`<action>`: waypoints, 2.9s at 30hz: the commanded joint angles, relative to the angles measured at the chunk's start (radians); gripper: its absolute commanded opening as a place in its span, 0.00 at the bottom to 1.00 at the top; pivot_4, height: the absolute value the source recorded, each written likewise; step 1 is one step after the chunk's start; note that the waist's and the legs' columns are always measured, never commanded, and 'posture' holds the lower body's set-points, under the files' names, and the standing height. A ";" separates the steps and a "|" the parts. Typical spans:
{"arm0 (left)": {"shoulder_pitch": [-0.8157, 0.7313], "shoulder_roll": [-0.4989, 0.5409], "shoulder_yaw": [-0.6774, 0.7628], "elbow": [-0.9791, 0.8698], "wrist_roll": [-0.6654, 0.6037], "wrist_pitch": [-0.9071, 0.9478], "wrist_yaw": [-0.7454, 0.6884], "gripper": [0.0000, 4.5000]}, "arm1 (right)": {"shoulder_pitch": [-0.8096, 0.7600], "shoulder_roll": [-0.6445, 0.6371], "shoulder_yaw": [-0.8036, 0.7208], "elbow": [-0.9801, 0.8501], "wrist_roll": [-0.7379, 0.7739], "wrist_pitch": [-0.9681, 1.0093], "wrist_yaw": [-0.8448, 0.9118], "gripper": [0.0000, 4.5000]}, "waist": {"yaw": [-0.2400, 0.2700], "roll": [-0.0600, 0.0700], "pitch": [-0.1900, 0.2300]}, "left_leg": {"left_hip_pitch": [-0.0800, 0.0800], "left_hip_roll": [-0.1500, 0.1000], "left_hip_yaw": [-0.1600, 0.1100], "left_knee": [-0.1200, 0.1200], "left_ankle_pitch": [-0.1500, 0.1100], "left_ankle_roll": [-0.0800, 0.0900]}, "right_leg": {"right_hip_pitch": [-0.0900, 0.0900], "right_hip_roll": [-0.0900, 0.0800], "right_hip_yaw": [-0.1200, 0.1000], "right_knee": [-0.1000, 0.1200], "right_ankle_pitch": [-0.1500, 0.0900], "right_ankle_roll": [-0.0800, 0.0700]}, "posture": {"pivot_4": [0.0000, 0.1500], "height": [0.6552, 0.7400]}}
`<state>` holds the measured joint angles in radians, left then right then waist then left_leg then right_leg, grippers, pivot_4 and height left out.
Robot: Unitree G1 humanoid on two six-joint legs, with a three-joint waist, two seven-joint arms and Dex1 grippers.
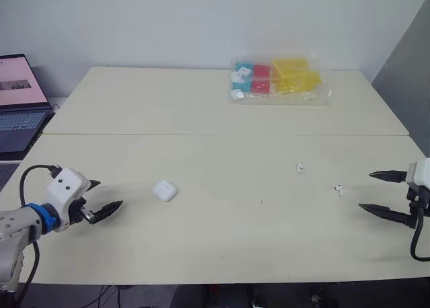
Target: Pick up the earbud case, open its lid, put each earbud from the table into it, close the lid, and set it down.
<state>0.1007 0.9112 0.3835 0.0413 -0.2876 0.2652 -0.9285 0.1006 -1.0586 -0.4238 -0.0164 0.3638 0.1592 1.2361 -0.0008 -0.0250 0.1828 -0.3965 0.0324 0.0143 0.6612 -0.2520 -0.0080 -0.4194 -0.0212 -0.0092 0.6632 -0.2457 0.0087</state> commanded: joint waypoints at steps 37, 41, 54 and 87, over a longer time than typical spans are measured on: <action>0.025 -0.100 -0.030 -0.408 -0.264 0.432 0.082 1.00 | -0.206 0.028 0.128 -0.459 0.315 0.360 -0.085 0.99 | 0.000 0.000 0.000 | 0.003 0.001 -0.004 0.001 0.000 0.000 | 0.004 0.001 -0.001 0.001 0.000 0.000 | 1.00 1.00; -0.037 -0.078 -0.117 -0.363 -0.197 0.402 0.090 1.00 | -0.248 0.022 0.177 -0.520 0.352 0.409 -0.086 0.99 | 0.003 0.000 0.000 | 0.003 -0.001 -0.004 0.001 0.000 0.000 | 0.005 0.001 -0.001 0.000 -0.001 -0.002 | 1.00 1.00; -0.211 -0.069 -0.304 -0.170 -0.064 0.301 0.035 1.00 | -0.326 0.067 0.289 -0.576 0.342 0.417 -0.125 0.99 | 0.002 0.000 0.000 | 0.002 -0.001 -0.004 0.001 0.000 0.000 | 0.004 0.001 -0.001 -0.001 0.000 0.001 | 1.00 1.00; -0.272 -0.114 -0.404 -0.091 0.017 0.115 -0.092 0.62 | -0.315 0.096 0.298 -0.605 0.344 0.422 -0.170 1.00 | 0.002 0.000 -0.001 | 0.003 -0.001 -0.004 0.001 0.000 0.000 | 0.005 0.000 -0.001 -0.001 0.001 0.001 | 1.00 1.00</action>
<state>-0.1795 0.8128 0.0044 -0.0283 -0.2511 0.4359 -0.9741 -0.2131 -0.9639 -0.0957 -0.5900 0.6907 0.5816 1.0789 0.0010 -0.0246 0.1820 -0.3946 0.0313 0.0105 0.6618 -0.2519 -0.0079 -0.4148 -0.0215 -0.0101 0.6620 -0.2452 0.0098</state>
